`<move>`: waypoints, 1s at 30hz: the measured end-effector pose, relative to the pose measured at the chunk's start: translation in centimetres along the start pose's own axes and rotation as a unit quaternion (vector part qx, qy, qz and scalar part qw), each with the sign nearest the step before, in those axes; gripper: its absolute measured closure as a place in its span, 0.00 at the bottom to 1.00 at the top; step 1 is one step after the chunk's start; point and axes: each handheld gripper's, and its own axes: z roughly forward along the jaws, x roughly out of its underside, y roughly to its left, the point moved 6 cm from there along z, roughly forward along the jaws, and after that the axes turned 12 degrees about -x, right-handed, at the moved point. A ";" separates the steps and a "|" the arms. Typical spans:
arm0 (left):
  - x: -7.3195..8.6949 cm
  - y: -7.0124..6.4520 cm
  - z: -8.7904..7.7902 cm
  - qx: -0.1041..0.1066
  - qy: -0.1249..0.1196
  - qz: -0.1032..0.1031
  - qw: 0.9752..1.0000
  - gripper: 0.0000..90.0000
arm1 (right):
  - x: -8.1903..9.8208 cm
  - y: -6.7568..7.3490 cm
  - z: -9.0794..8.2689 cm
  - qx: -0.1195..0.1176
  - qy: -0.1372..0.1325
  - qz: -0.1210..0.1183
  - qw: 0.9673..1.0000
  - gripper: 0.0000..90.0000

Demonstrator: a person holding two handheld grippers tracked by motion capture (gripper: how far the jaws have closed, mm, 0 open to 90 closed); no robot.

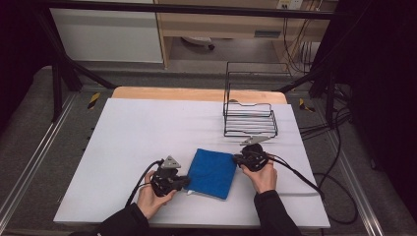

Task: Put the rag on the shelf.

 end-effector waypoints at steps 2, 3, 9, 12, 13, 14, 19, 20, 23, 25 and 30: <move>0.0 0.2 -0.1 -0.005 -0.003 0.006 1.000 0.87 | 0.1 -0.3 0.7 0.011 -0.003 -0.009 1.000 0.87; 0.0 0.3 -0.1 -0.008 -0.005 0.008 1.000 0.85 | 0.3 -0.3 1.0 0.015 -0.002 -0.008 1.000 0.82; -0.3 1.1 -1.5 -0.026 -0.017 0.031 0.999 0.69 | 1.3 1.3 -0.5 0.011 -0.067 -0.002 0.998 0.45; -0.3 1.8 -2.1 -0.034 -0.021 0.035 0.999 0.62 | 2.6 2.6 -1.5 -0.002 -0.075 0.004 0.997 0.41; -0.2 2.0 -2.2 -0.037 -0.021 0.036 0.998 0.59 | 3.1 3.1 -1.6 -0.010 -0.071 0.006 0.997 0.40; -0.2 2.2 -2.4 -0.038 -0.020 0.034 0.998 0.55 | 3.7 3.5 -1.6 -0.016 -0.064 0.009 0.998 0.38; 0.0 3.3 -2.8 -0.044 -0.023 0.033 0.998 0.42 | 6.0 5.0 -1.3 -0.037 -0.041 0.036 0.998 0.41; 0.0 3.5 -2.8 -0.047 -0.023 0.034 0.998 0.39 | 6.2 5.2 -1.2 -0.038 -0.040 0.038 0.998 0.43; 0.1 3.9 -2.8 -0.045 -0.023 0.035 0.998 0.29 | 6.4 5.7 -1.1 -0.057 -0.041 0.048 0.996 0.49; 0.1 4.1 -2.8 -0.045 -0.022 0.037 0.998 0.24 | 6.6 5.9 -0.9 -0.060 -0.036 0.054 0.996 0.54; 0.1 4.4 -2.8 -0.046 -0.030 0.036 0.998 0.18 | 6.8 6.8 -0.1 -0.065 -0.023 0.055 0.996 0.63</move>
